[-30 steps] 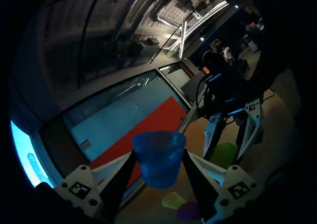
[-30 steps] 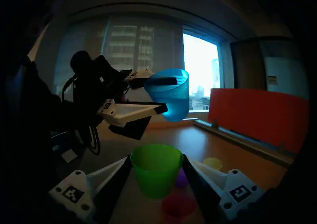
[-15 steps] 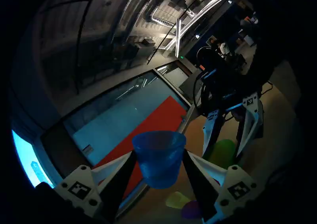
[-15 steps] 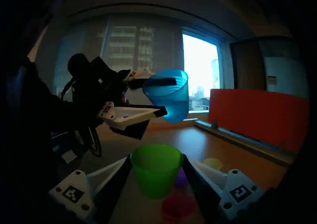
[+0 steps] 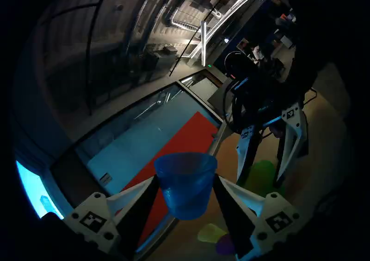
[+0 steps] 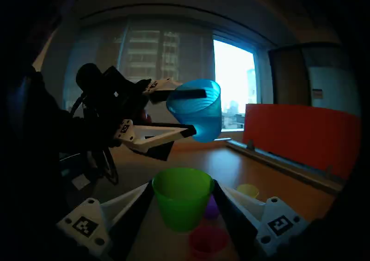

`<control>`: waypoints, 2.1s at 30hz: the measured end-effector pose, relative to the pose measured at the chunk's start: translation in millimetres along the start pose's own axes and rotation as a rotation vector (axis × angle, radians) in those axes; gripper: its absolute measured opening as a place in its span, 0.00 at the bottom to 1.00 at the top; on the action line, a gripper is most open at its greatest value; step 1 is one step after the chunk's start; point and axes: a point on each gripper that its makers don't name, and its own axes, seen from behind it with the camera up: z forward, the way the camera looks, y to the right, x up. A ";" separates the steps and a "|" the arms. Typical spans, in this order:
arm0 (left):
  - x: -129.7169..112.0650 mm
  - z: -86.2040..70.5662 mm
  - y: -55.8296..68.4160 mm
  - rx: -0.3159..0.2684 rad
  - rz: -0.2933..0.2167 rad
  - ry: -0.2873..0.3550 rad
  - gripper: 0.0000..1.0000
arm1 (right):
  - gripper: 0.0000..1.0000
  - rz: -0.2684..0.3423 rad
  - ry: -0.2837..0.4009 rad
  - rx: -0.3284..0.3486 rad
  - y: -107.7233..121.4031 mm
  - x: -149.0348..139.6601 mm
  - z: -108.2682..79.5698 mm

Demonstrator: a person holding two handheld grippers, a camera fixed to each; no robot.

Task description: Pour water

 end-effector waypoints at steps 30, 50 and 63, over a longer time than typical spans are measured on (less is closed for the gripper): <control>-2.1 5.1 4.3 0.002 0.094 -0.008 0.82 | 0.92 -0.005 -0.003 0.011 -3.3 2.5 -0.1; -0.6 9.9 9.6 -0.020 0.131 -0.008 0.82 | 0.92 -0.009 -0.002 0.017 -5.5 3.0 -2.4; 2.2 11.6 11.1 -0.026 0.169 -0.007 0.82 | 0.92 -0.014 0.002 0.016 -4.1 4.4 -4.4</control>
